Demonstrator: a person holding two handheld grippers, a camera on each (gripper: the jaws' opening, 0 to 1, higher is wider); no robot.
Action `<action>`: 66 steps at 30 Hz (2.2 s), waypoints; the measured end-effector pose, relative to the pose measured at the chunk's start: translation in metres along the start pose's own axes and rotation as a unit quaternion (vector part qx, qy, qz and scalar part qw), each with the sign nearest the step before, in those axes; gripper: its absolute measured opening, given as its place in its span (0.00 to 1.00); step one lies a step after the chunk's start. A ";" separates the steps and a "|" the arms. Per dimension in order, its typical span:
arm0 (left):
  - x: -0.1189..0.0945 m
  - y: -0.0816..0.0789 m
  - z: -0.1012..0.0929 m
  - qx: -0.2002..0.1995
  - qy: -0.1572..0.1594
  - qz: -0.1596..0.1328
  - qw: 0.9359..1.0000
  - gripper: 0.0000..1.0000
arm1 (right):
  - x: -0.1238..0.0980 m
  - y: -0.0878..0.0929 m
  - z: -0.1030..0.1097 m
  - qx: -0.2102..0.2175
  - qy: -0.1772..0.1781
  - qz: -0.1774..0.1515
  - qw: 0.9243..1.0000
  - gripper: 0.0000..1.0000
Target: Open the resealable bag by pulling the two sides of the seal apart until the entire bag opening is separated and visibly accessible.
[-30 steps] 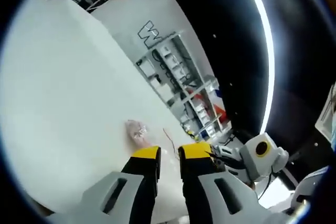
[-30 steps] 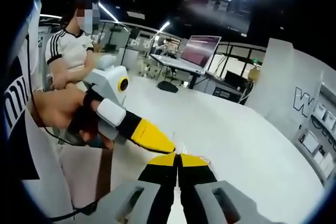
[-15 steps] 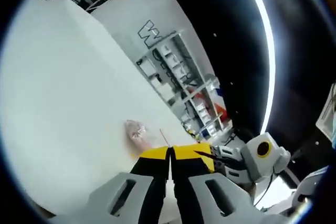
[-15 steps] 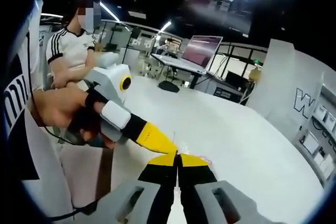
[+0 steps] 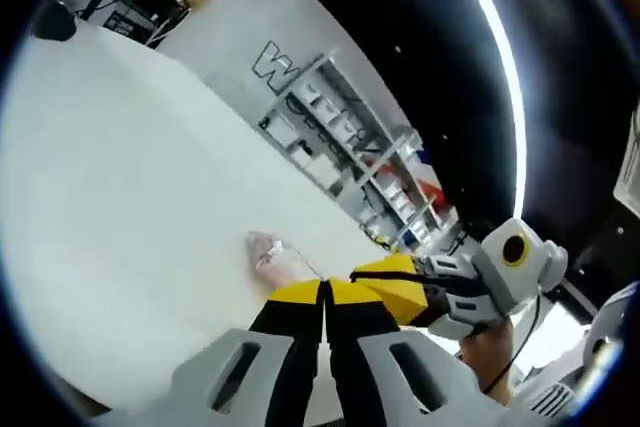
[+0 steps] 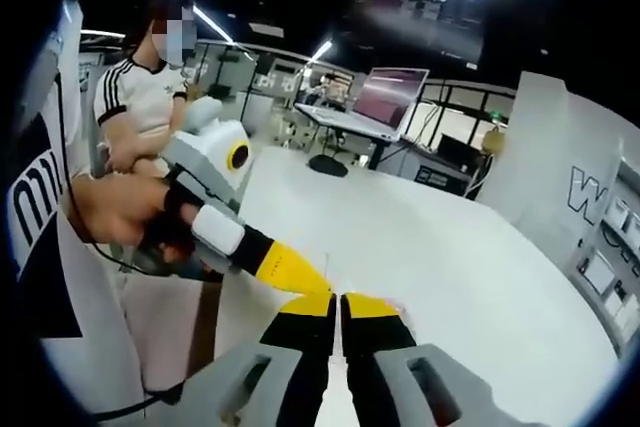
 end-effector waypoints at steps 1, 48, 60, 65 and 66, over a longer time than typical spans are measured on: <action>0.000 0.000 0.000 0.000 0.000 0.000 1.000 0.01 | 0.000 0.000 0.000 -0.001 -0.002 0.001 1.000 0.00; 0.000 0.005 0.001 0.039 -0.013 0.012 0.999 0.01 | 0.002 -0.004 -0.005 -0.081 0.062 0.026 0.994 0.00; -0.002 0.006 0.000 0.049 -0.013 0.014 0.999 0.01 | 0.006 0.006 -0.002 -0.101 0.066 0.053 0.991 0.00; 0.000 0.009 -0.001 0.053 -0.015 0.024 0.998 0.01 | 0.002 0.001 -0.014 -0.137 0.104 0.060 0.983 0.00; 0.001 0.010 0.000 0.054 -0.017 0.027 0.998 0.01 | 0.001 -0.002 -0.017 -0.153 0.117 0.058 0.980 0.00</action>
Point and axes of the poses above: the point that each gripper's makers call its tool centre point, and the gripper's own axes: x roughly forward along the fingers, z roughly to its left, y roughly out of its underside, the point moved 4 cm from there along -x, roughly backward along the fingers, and after that the axes turned 15 degrees about -x, right-handed, at the moved point
